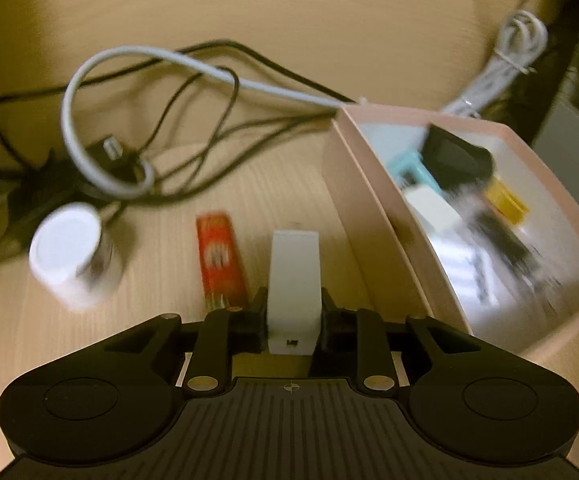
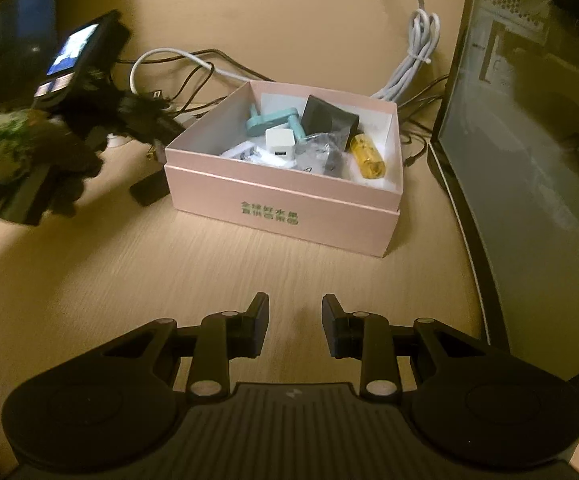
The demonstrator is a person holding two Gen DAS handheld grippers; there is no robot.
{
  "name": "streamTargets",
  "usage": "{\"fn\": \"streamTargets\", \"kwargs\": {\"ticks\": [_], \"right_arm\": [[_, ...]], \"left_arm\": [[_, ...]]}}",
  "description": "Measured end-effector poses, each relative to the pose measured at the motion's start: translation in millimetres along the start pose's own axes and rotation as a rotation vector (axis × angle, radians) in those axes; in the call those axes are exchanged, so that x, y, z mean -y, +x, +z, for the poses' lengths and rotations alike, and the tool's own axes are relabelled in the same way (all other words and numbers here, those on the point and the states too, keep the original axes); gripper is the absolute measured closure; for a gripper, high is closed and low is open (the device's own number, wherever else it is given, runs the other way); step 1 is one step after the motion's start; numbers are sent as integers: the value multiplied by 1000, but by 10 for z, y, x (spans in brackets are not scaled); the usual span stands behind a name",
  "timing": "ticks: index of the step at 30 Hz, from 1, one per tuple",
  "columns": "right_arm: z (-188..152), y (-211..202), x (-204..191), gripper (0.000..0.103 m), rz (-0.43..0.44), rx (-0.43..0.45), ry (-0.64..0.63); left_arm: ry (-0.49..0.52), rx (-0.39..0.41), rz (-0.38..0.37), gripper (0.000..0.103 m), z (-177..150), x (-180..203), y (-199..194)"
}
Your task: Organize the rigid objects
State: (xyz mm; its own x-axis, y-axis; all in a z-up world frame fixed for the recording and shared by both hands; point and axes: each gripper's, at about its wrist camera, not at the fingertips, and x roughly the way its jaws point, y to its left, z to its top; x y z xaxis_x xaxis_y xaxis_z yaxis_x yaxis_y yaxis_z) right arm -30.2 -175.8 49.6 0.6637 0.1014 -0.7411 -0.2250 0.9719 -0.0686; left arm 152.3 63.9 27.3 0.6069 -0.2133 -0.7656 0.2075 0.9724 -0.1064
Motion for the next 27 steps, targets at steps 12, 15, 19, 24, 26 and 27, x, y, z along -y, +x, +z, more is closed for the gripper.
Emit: {"fn": "streamTargets", "kwargs": {"ticks": [12,15,19,24,26,27], "right_arm": [[56,152,-307,64,112,-18,-53],[71,172,-438,54,150,-11,-71],[101,240,-613,53,218,-24,-85],[100,270,-836,51,262,-29,-121],[100,285,-923,51,268,-28,-150],[109,305,-972,51,268,-25,-164]], "left_arm": [[-118,-21,-66,77,-1036,8,-884],[-150,-6,-2,77,-1164,-82,-1025],[-244,10,87,77,-1311,-311,-1184],[-291,12,137,77,-1415,-472,-1309],[-293,14,137,76,-1431,-470,-1333],[-291,14,137,76,-1438,-473,-1340]]}}
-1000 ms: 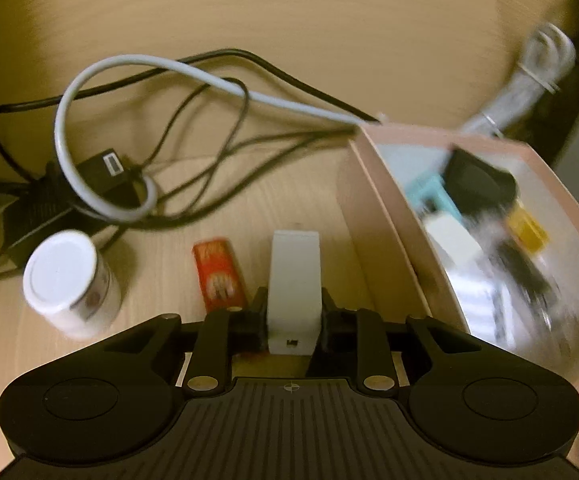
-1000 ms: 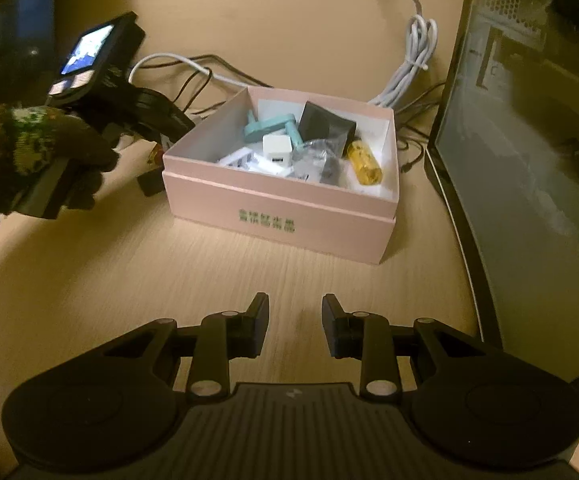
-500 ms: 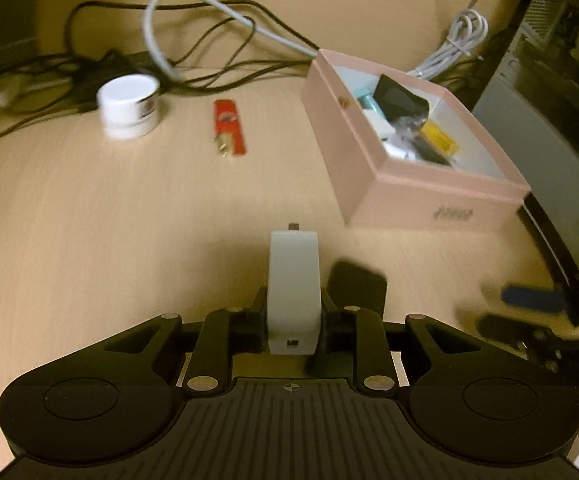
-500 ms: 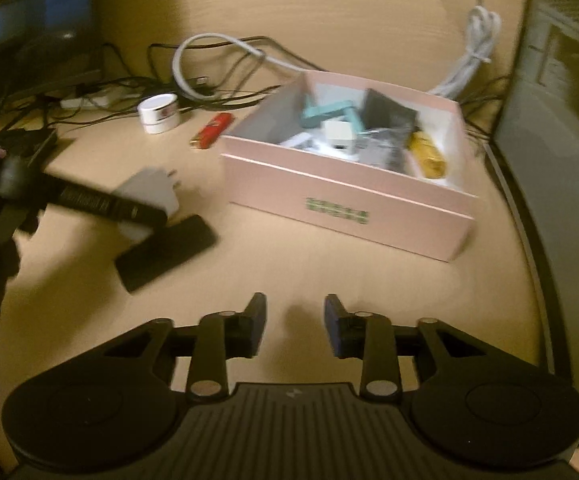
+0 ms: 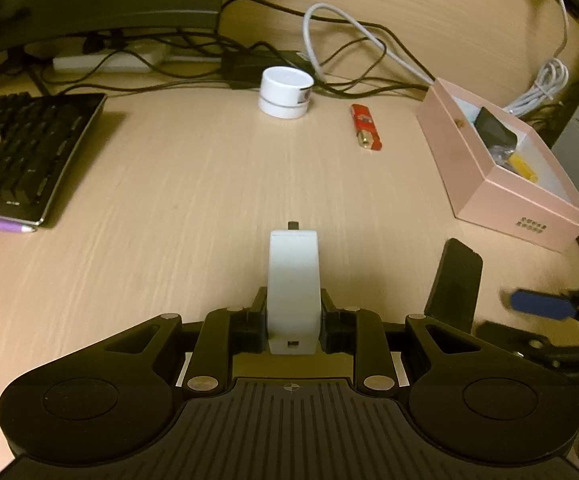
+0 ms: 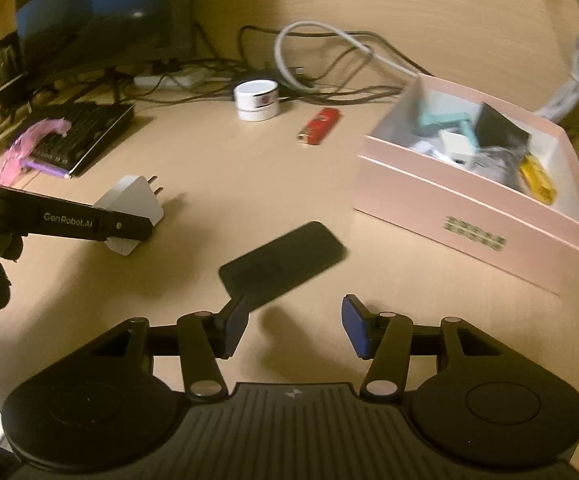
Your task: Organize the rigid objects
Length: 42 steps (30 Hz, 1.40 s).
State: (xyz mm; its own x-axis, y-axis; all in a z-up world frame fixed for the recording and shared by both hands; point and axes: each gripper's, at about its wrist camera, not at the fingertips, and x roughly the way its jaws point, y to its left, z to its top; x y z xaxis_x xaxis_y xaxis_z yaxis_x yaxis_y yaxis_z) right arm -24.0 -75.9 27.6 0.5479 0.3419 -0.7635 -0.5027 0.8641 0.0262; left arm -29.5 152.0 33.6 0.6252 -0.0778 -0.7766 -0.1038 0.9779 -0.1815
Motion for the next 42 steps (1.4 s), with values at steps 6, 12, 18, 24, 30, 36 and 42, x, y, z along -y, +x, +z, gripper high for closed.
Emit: {"fn": "streamTargets", "kwargs": {"ticks": [6,12,18,24,30,36,42], "right_arm": [[136,217,-181,47,-32,1,-44],[234,334,-232,37,-57,-1,-5],[341,434,-242,32,-79,-13,31],[356,427,-269,59,-85,-8,-36],[275,277,-142,92,-45,-20,-44],[78,103,-3,93,-77,-25,-57],[-116,-22,224,91,-137,-37,-14]], "left_arm": [[-3,2,3,76,-8,20,4],[-15,6,-1,76,-31,19,-7],[-22,10,-11,76,-31,-15,-7],[-22,9,-13,76,-33,-3,-10],[7,-7,-55,76,-13,105,30],[71,-30,-122,76,-15,350,103],[119,-35,-156,76,-19,531,169]]}}
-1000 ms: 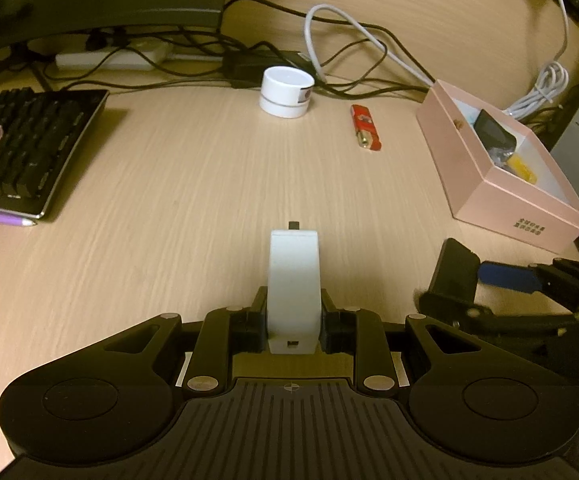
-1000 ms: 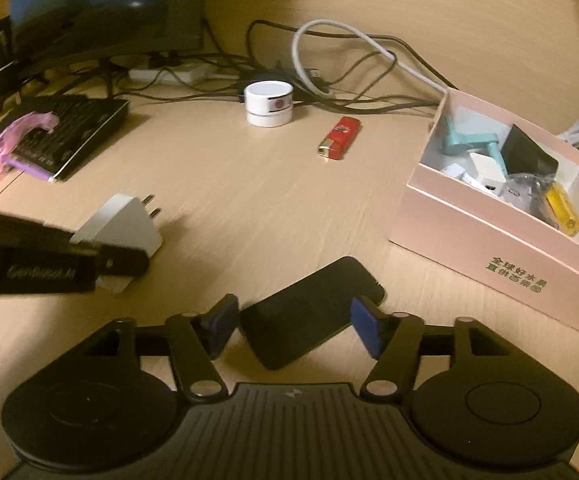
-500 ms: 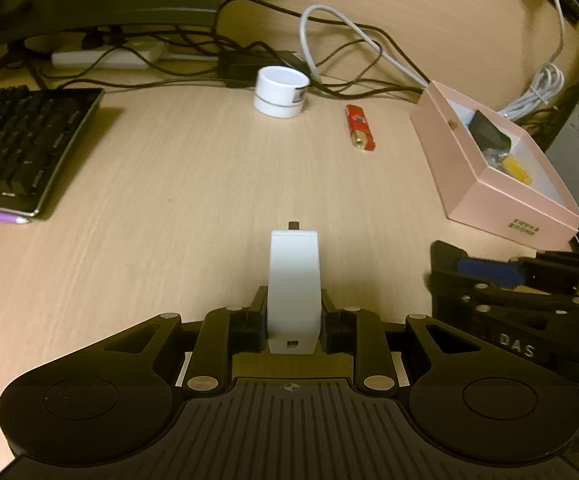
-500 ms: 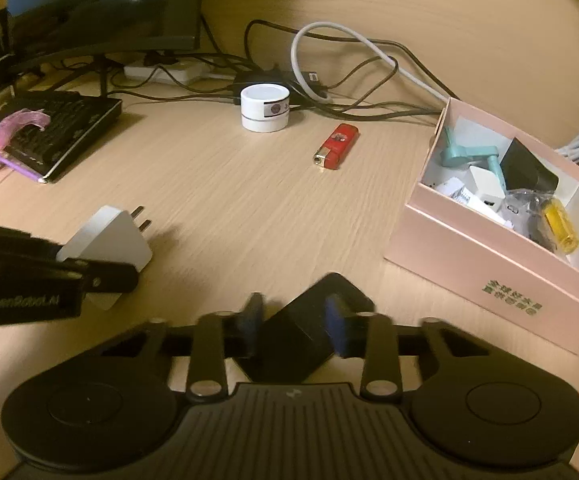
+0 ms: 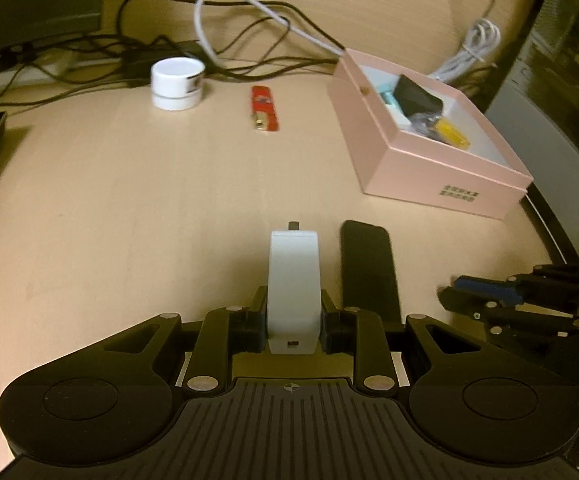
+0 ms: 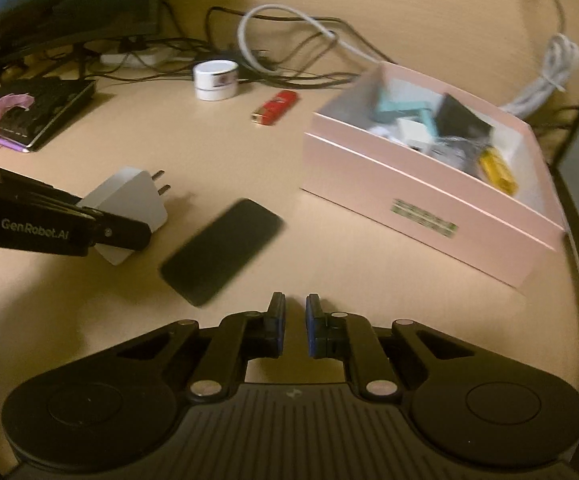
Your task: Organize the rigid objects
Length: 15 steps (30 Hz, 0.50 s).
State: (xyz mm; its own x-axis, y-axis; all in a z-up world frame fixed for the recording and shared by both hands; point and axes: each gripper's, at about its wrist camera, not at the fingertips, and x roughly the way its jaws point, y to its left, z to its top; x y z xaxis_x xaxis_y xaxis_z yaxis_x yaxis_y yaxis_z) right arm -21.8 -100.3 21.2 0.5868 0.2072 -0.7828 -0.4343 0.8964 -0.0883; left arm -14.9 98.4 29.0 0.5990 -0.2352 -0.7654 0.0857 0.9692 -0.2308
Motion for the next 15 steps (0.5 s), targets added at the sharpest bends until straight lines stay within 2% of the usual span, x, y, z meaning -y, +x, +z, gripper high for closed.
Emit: {"fn": "streamTargets", "kwargs": {"ticks": [4,8,10,12,15], "right_arm": [[-54,-44,128,60,33,-19,69],[-53,-91,13,55,143,-17,60],[-35,-79,-124,54,161,-14,21],[-4,-39,-247,51,160,-15,-9],[78,24,-387,50,166,-7,-31]], "left_arm": [[6,4,-15,76,7,32,37],[33,10,-10,76,-2,71,48],[39,2,-10,76,14,61,51],[1,-1,-7,76,24,-3,30],[-45,10,48,76,15,-121,-30]]}}
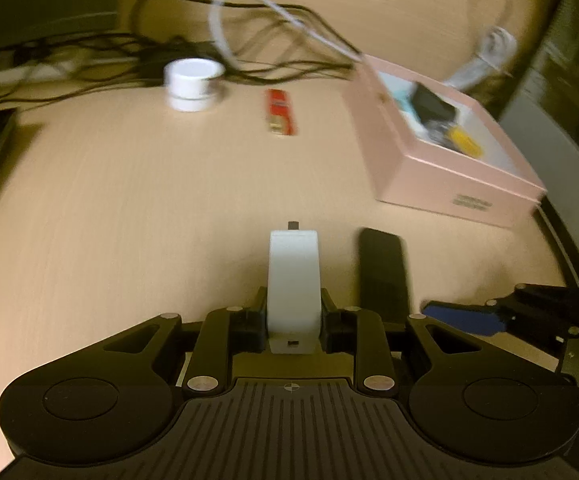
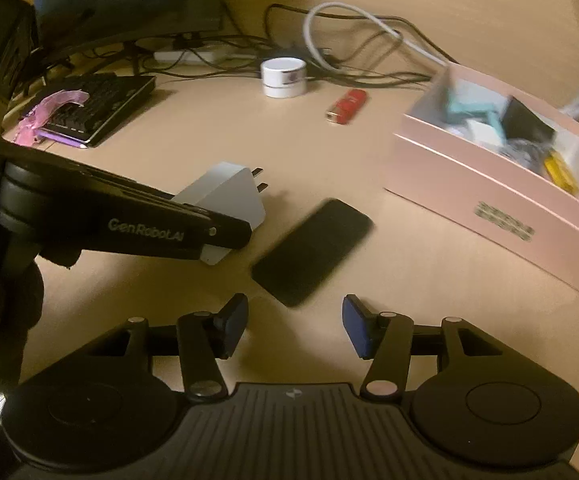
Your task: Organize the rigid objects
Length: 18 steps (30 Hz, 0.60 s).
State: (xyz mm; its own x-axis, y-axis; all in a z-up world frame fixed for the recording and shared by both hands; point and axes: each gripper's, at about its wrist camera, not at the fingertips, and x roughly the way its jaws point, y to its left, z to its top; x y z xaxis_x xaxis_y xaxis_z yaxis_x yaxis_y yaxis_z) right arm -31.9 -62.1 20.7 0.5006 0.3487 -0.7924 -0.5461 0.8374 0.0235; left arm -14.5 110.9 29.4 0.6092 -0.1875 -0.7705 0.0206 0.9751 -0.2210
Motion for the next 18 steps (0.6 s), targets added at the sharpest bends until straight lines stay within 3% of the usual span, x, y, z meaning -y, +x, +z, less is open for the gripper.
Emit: {"fn": "streamTargets", "kwargs": {"ticks": [5,10,15,17,18], "right_arm": [[176,168,-87,50,-9,25,0],[294,297,-96,51,-20,40,4],[287,286,-17,71,-28,50,12],[271,261,44,91,-35,47,22],[255,238,83,95,-41,42,28]], "left_arm": [[-42,8,36,76,-30,-167,-95],[-79,13,27,76,-42,-223,-129],[-76,21,27,76,-57,-212,-132],[-81,24,29,76,-63,-208,-134],[-80,24,32,76,-59,-207,-131]]}}
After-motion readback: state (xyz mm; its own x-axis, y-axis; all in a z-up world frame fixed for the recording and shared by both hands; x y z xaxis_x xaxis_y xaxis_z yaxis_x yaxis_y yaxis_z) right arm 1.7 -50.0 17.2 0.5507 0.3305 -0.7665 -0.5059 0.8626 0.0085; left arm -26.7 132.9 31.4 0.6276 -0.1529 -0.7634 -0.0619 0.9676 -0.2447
